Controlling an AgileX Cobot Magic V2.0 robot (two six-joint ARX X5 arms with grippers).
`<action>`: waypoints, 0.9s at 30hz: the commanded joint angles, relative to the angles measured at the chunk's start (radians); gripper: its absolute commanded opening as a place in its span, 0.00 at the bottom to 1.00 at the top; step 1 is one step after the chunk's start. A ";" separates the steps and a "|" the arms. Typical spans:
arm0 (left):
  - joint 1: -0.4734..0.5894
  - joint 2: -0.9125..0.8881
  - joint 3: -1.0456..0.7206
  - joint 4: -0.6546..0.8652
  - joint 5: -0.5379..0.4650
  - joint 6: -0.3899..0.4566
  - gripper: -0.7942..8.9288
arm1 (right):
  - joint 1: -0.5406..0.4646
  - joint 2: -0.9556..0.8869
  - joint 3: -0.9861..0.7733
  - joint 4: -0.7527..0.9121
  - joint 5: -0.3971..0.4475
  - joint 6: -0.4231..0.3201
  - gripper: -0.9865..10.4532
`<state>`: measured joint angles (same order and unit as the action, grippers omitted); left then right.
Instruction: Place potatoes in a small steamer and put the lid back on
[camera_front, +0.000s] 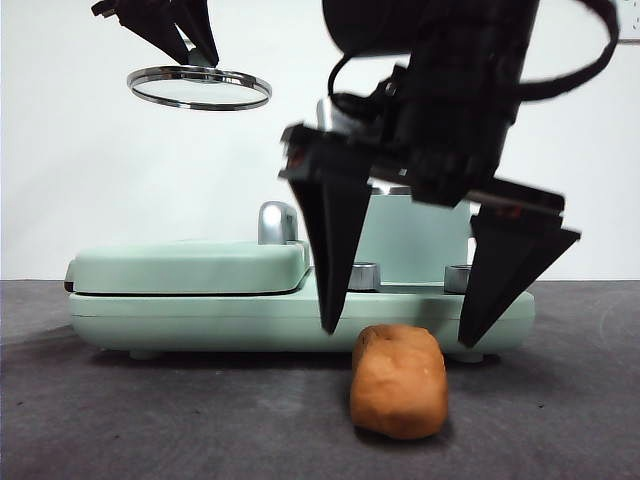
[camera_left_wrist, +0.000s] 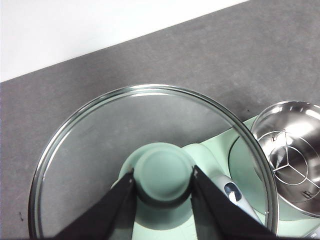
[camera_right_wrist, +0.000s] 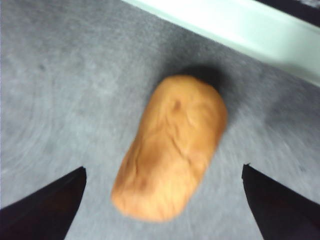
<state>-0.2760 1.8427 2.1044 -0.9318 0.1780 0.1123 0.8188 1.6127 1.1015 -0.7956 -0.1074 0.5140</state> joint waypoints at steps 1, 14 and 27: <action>-0.004 -0.006 0.040 0.028 0.003 0.007 0.10 | 0.013 0.049 0.019 0.021 0.006 0.009 0.52; -0.004 -0.006 0.040 0.026 0.006 0.007 0.10 | -0.006 0.071 0.030 0.027 -0.032 -0.014 0.16; -0.004 -0.006 0.040 0.028 0.006 0.007 0.10 | -0.152 0.065 0.431 -0.352 -0.154 -0.244 0.16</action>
<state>-0.2760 1.8427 2.1044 -0.9318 0.1799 0.1123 0.6720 1.6695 1.4937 -1.1488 -0.2649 0.3225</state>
